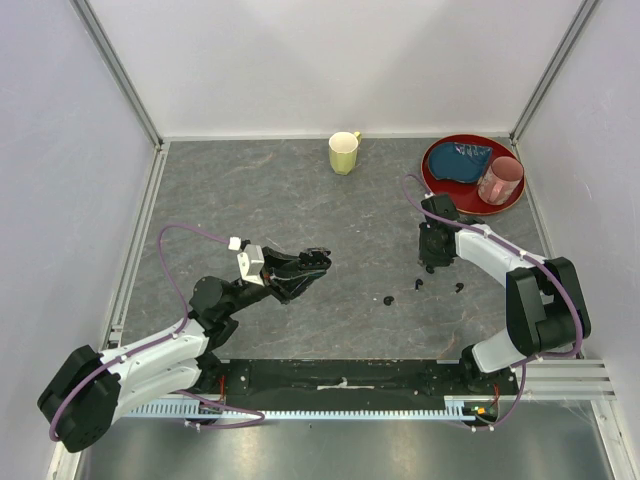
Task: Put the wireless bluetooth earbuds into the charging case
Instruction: Pick up the earbud from the center of the board.
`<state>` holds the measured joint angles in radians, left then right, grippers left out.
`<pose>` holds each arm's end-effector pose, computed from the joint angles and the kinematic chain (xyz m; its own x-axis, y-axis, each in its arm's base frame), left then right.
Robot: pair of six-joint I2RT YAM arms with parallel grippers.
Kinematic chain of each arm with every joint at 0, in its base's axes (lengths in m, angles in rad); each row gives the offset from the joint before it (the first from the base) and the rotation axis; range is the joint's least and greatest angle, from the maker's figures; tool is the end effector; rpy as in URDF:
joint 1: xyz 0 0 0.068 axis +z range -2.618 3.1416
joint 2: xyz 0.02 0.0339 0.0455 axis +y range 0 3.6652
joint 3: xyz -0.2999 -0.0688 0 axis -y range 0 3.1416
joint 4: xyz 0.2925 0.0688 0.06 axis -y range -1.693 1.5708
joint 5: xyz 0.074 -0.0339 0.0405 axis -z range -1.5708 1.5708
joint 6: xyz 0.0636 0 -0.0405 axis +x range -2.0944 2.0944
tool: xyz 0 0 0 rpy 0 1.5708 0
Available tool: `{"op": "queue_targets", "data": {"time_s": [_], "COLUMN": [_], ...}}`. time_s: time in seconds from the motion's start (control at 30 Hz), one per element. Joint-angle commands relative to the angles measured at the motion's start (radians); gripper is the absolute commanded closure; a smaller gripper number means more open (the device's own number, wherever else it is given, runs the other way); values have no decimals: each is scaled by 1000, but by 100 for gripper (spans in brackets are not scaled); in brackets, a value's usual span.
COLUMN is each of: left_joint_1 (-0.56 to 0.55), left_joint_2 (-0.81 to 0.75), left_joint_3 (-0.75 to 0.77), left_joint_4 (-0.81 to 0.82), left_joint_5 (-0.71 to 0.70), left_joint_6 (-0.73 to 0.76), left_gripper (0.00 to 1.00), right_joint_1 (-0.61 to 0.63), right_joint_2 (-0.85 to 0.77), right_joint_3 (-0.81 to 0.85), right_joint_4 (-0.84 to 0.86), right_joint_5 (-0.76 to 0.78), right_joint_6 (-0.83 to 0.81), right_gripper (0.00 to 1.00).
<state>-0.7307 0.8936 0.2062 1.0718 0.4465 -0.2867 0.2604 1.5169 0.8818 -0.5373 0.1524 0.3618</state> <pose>0.1440 -0.1659 0.2573 0.0133 -0.3545 -0.9350 0.9423 0.3173 -0.1068 0.3194 0.0751 0.1616 -0.9029 0.1215 -0.4123 0.1305 0.9914 0.0065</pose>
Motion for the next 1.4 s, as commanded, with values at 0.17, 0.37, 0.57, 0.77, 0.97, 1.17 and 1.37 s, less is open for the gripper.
{"op": "queue_targets", "data": {"time_s": [0.17,0.37,0.57,0.77,0.97,1.17,1.37], "left_joint_1": [-3,-3,-4,-4,-3,-4,-4], "left_joint_2": [-13,-13,-16,-18,-18,-19,-21], "left_joint_3": [1,-1,-4,-7,-11,-14,-18], "left_joint_4": [40,37,37,37,39,37,37], "left_joint_5": [-15,-15,-19,-19,-20,-22,-28], "left_joint_6": [4,4,4,8,7,9,9], "left_gripper": [98,98,98,98,98,98,98], "right_joint_1": [5,5,5,7,7,7,8], "right_joint_2": [20,43,49,46,57,66,74], "right_joint_3": [6,5,9,20,25,28,31], "right_joint_4": [48,42,27,-16,-29,-29,-29], "right_joint_5": [-27,-2,38,82,113,118,130], "right_joint_6": [5,12,17,22,28,31,37], "right_gripper": [62,62,62,62,63,65,74]}}
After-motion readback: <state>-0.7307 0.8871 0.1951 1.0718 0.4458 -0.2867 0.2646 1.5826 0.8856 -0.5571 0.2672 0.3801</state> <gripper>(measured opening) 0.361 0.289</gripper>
